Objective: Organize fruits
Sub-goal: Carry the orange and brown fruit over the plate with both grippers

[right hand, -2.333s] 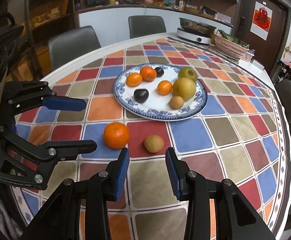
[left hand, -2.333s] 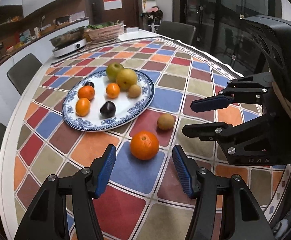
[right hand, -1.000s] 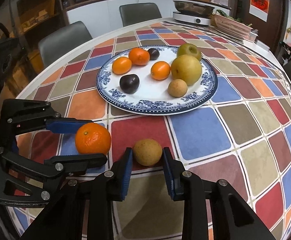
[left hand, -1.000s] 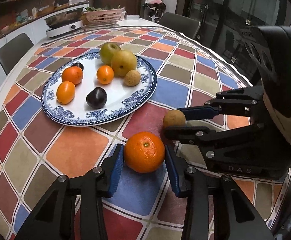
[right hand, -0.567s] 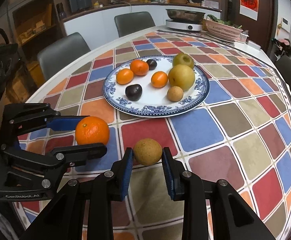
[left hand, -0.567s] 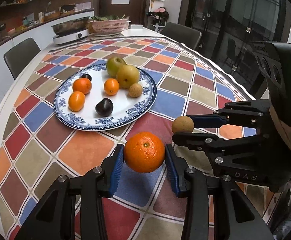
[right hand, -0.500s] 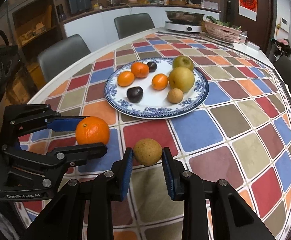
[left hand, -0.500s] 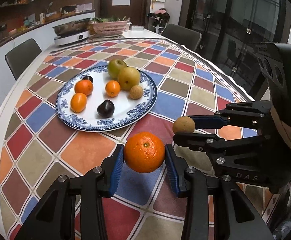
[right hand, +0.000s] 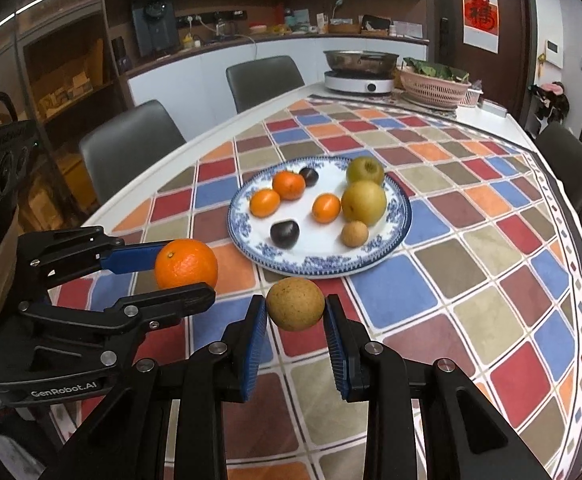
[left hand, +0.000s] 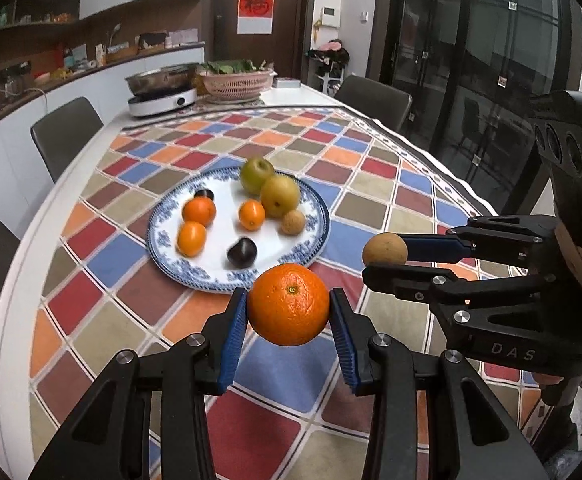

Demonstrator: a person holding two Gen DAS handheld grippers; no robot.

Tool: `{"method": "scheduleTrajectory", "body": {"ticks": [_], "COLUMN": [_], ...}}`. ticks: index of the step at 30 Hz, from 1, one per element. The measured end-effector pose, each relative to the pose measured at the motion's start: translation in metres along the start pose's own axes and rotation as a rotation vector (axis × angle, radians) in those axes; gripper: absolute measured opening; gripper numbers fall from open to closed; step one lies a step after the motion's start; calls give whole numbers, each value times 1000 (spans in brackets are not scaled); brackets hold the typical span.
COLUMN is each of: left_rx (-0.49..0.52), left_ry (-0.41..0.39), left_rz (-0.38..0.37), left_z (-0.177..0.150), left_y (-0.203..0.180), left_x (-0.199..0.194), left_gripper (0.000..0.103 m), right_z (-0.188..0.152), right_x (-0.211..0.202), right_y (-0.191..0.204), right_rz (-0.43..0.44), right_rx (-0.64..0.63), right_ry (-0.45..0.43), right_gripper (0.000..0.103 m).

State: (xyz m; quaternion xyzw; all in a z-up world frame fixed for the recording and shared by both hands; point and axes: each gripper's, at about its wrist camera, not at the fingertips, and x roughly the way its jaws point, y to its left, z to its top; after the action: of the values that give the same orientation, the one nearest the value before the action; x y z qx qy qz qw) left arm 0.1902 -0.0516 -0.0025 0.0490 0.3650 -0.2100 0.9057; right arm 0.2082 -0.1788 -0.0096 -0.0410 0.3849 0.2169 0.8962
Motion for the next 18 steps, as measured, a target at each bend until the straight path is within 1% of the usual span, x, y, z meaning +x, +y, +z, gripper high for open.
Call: {"method": "scheduleTrajectory", "body": {"ticks": [12,18], "left_rx": [2,1], "left_ry": [-59,-67], "left_rz": [19,24], "left_z": [26,37], "left_y": [12,18], "left_x": [-6,0], "left_gripper": [40,40], "right_z": [28,39], "right_x": [-7,-4], "right_y": [1,-2], "right_rz": [-10,-19], "right_rx": [3,5], "right_ry": [-61,-76], "right_gripper": [30,30]}}
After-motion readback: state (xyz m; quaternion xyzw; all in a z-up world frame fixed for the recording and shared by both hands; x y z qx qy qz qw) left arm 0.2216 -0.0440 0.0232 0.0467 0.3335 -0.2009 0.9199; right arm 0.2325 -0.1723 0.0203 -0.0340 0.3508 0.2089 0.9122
